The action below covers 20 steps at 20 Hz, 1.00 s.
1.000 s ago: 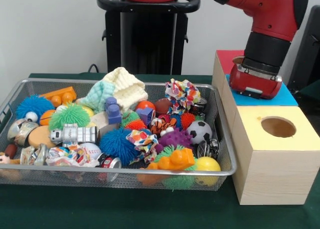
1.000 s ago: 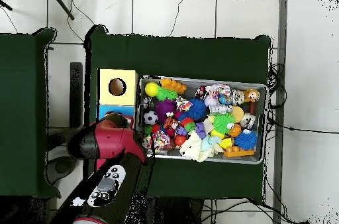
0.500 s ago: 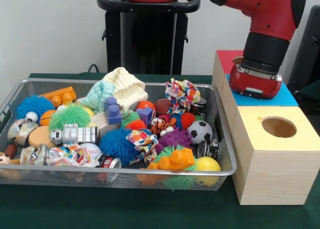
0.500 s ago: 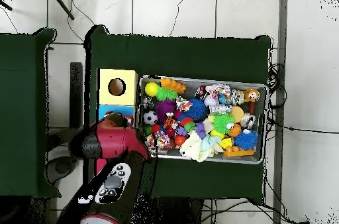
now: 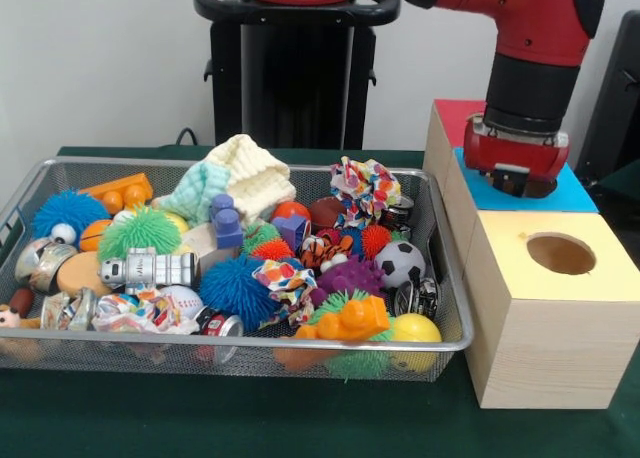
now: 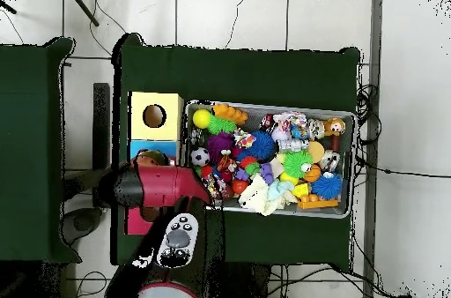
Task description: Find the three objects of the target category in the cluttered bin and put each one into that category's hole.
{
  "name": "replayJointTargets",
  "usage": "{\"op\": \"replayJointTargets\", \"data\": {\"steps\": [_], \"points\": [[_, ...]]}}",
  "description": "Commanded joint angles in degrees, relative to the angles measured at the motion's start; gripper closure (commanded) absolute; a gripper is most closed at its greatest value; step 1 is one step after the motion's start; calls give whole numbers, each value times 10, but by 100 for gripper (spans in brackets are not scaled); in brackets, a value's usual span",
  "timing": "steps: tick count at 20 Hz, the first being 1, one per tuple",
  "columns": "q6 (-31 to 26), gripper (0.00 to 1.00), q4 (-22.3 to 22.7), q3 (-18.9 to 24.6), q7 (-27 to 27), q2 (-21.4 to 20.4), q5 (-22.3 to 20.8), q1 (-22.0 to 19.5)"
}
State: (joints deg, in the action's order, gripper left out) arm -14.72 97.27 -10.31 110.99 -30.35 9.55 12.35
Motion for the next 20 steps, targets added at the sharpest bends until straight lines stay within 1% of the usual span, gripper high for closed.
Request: {"op": "replayJointTargets", "data": {"steps": [1,3,8,11,15,17,20], "points": [[-117,100,11,52,48,-90,2,-5],[-112,100,14,57,45,-93,0,-12],[-93,100,1,51,47,-81,-11,-8],[-80,100,4,52,52,-80,-12,-6],[-88,100,-5,46,54,-83,-12,-2],[-111,100,-14,45,46,-94,-12,-7],[-182,100,-46,32,31,-119,-15,-10]]}}
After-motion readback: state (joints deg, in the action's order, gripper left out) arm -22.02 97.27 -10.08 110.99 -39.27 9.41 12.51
